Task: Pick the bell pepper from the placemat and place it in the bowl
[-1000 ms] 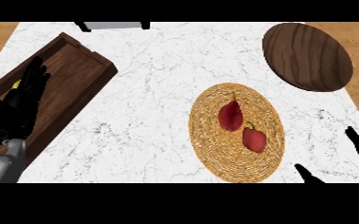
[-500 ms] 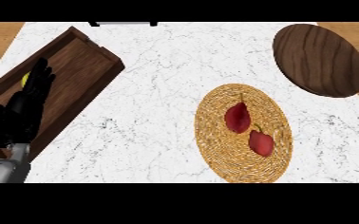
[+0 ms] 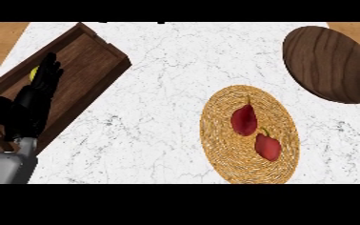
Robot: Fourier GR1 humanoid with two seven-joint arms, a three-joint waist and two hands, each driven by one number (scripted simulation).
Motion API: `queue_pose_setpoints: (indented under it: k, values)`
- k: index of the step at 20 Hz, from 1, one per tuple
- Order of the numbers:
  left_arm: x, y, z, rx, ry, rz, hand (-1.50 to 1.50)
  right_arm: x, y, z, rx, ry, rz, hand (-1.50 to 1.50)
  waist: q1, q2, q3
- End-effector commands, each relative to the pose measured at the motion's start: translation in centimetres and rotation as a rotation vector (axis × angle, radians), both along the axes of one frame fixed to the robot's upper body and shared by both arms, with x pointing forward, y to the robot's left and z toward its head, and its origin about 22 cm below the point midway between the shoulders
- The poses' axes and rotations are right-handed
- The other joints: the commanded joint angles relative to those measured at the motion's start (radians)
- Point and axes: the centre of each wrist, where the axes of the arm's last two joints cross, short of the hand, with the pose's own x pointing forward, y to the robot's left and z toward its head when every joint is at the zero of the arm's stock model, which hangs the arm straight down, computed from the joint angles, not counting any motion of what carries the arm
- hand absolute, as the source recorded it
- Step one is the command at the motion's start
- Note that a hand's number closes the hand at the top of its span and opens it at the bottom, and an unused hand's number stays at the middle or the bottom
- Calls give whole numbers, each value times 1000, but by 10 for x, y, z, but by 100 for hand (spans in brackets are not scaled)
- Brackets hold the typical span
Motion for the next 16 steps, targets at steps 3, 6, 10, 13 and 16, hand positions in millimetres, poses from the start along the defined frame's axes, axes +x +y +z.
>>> queue_pose_setpoints:
  k: [3,6,10,13,16]
  values:
    - [-4,-5,-6,12,9,-10,0,30,16,37,-40,216,9,-150,13,-3,2]
    - [-1,-1,-3,-2,15,-15,0,65,18,29,5,298,59,-150,10,-4,4]
    - [7,6,-4,-9,28,-6,0,87,39,33,32,413,121,-150,0,-5,4]
    - [6,4,-8,2,13,1,0,105,28,22,40,523,75,-150,-7,-5,4]
    - [5,-4,-25,7,18,10,0,114,27,17,59,576,102,-150,-16,-8,5]
